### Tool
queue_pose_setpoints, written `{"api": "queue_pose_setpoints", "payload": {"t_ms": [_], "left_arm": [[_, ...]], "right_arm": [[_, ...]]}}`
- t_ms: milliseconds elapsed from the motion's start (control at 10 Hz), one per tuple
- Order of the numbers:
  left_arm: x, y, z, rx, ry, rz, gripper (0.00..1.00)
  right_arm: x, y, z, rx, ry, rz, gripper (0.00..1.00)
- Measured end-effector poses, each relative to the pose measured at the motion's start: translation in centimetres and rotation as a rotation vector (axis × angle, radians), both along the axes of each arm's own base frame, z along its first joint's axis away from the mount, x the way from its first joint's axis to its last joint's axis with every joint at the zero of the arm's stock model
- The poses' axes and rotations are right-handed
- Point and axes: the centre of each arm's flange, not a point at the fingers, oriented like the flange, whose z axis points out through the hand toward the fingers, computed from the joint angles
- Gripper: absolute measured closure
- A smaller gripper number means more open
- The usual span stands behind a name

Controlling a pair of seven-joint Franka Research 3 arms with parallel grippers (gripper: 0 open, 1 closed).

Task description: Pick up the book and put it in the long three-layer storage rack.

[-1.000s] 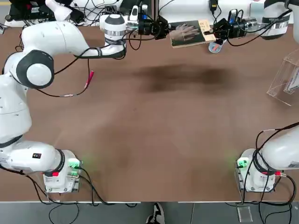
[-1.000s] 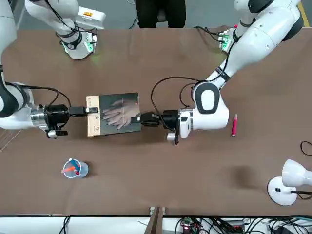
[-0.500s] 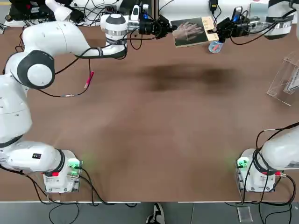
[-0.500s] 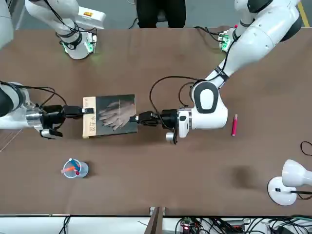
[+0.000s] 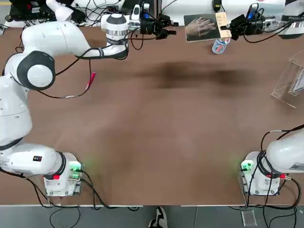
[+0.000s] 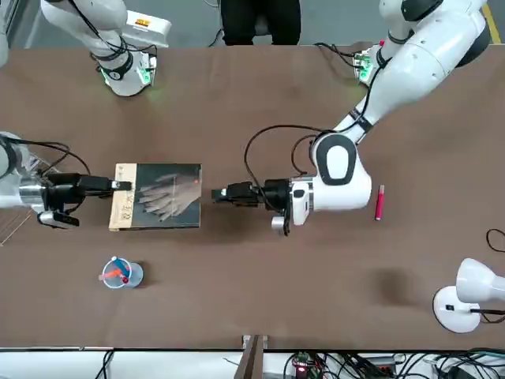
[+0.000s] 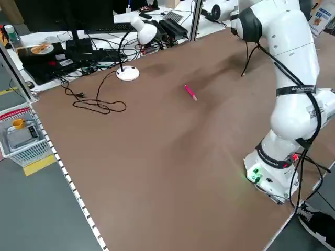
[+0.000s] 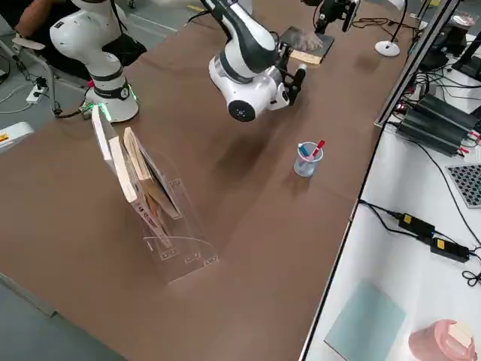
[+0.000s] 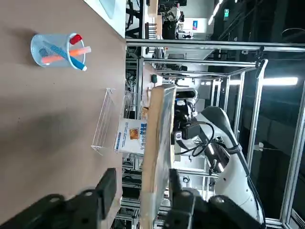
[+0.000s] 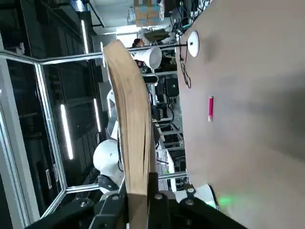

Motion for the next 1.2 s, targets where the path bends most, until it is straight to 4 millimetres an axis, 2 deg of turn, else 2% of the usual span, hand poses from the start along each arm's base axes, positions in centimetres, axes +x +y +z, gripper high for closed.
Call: {"api": "queue_pose_setpoints", "payload": {"t_ms": [100,200,300,800,1200], "left_arm": [[0.0,0.0,0.0,0.000,0.000,0.001,0.52],[0.1,0.1,0.1,-0.001,-0.002,0.003,0.40],[0.4,0.4,0.3,-0.002,-0.006,0.008,0.33],[1.7,3.0,2.1,0.154,-0.151,0.006,0.30],[2.3,5.5,4.2,0.357,-0.211,-0.036,0.31]], "right_arm": [[0.0,-0.4,0.0,-0.001,0.000,-0.007,0.85],[0.1,-1.0,0.0,-0.002,0.000,-0.018,0.85],[0.2,-1.9,0.0,-0.007,-0.002,-0.031,0.85],[0.6,-8.8,0.8,-0.162,0.047,-0.096,0.85],[0.2,-11.5,3.3,-0.339,0.143,-0.150,0.85]]}}
